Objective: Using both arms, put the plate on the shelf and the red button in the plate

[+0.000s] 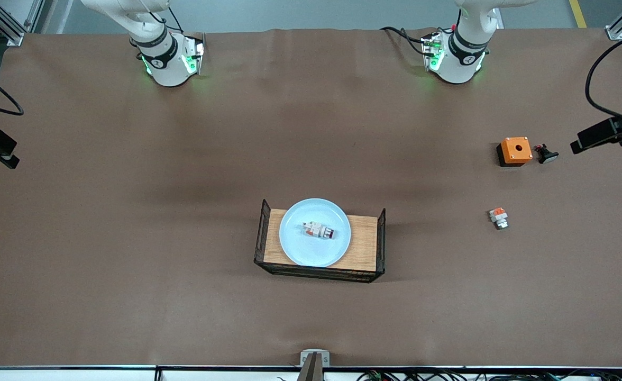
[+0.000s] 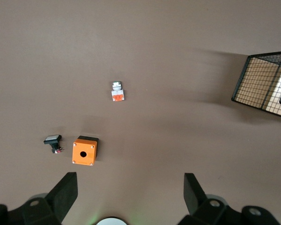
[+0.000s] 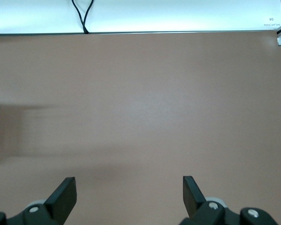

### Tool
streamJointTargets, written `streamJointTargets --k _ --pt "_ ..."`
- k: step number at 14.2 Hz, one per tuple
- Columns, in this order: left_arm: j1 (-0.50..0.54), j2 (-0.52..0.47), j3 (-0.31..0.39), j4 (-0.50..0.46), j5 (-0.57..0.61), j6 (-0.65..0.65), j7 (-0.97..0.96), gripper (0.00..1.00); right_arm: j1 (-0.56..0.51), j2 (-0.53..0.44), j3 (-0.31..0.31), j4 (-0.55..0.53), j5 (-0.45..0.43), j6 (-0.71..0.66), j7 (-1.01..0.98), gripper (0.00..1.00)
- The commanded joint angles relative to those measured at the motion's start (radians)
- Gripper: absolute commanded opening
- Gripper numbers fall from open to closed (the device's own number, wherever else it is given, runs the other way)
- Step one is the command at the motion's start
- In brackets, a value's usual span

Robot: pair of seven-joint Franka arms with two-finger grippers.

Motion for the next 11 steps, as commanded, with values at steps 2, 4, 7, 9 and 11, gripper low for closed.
streamJointTargets --k 2,4,7,9,11 --pt "-0.008 -0.049 -0.018 -0.023 -0.005 -0.005 0.002 1.0 0.0 0.009 0.003 0.019 -0.013 -0.007 -0.001 1.0" --pt "-0.009 -0.029 -0.032 -0.026 -0.003 0.041 0.002 1.0 0.005 0.009 0.003 0.019 -0.013 -0.007 -0.001 1.0" --pt "-0.009 0.008 -0.032 -0.027 0.0 0.115 0.002 1.0 0.005 0.009 0.003 0.019 -0.013 -0.007 0.001 1.0" --pt "-0.005 0.032 -0.031 -0.029 0.0 0.17 0.002 1.0 0.005 0.009 0.003 0.019 -0.013 -0.007 0.001 1.0" --pt "-0.009 0.07 -0.031 -0.029 0.003 0.222 0.002 1.0 0.005 0.009 0.003 0.019 -0.013 -0.007 0.001 1.0"
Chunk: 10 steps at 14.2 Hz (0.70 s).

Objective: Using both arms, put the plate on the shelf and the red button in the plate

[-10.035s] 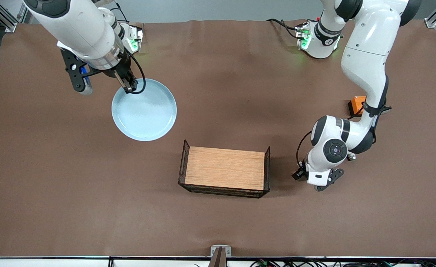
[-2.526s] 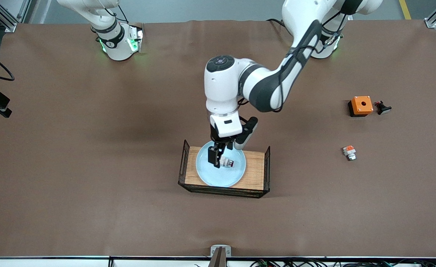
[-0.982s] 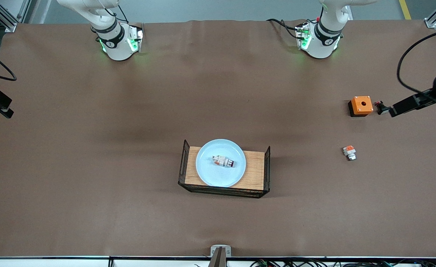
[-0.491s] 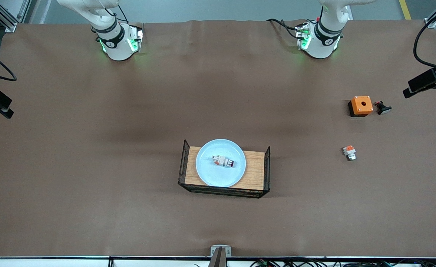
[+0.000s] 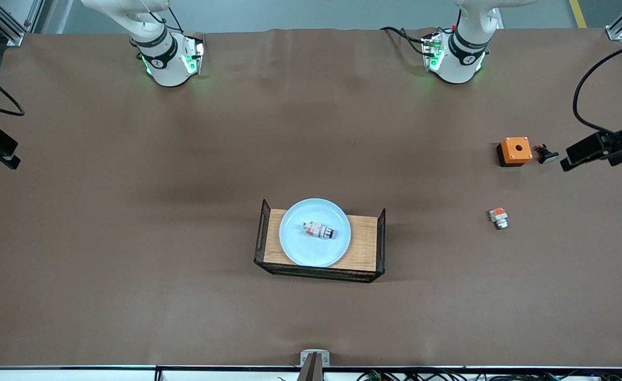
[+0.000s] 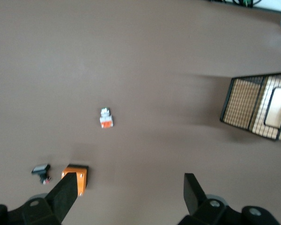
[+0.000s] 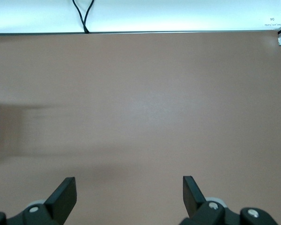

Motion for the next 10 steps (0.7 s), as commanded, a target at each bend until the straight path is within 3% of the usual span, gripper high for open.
streamJointTargets --k 1,10 --pt "-0.001 0.031 0.0 0.002 0.003 0.061 0.002 1.0 0.003 0.007 0.003 0.018 -0.013 -0.007 0.001 1.0" --pt "0.011 0.043 0.0 0.004 -0.011 0.064 0.002 1.0 0.003 0.007 0.003 0.018 -0.013 -0.007 0.001 1.0"
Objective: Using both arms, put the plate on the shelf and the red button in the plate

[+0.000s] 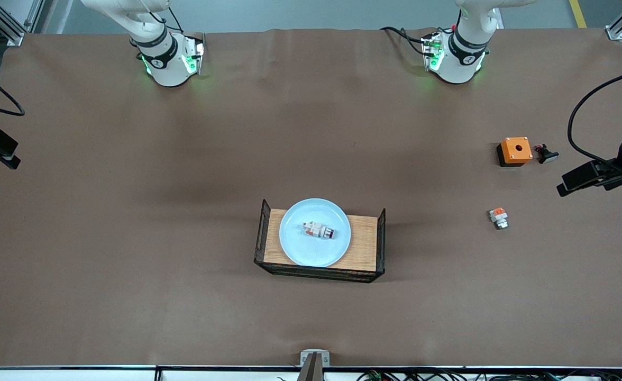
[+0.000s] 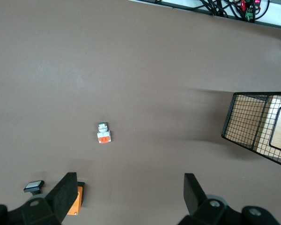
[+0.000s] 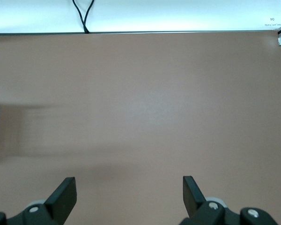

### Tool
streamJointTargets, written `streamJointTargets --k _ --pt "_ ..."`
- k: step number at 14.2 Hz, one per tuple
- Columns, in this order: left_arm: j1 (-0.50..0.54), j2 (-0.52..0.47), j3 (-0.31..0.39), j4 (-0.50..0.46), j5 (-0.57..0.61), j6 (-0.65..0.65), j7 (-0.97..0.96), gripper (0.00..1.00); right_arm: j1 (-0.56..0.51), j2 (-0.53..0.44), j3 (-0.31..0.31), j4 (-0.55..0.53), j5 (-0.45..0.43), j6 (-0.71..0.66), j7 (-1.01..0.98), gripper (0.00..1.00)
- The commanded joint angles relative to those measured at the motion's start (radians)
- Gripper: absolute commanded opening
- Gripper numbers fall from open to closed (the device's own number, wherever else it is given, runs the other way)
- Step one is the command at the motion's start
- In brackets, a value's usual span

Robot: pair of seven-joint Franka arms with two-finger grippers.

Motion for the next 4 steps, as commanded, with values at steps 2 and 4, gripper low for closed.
streamJointTargets --k 2,4 --pt "-0.003 0.0 0.0 0.003 -0.009 0.001 0.0 1.0 0.003 0.007 0.003 0.018 -0.013 -0.007 0.001 1.0" --pt "-0.006 0.0 0.0 0.003 -0.009 0.003 0.0 1.0 0.003 0.007 0.003 0.018 -0.013 -0.007 0.001 1.0"
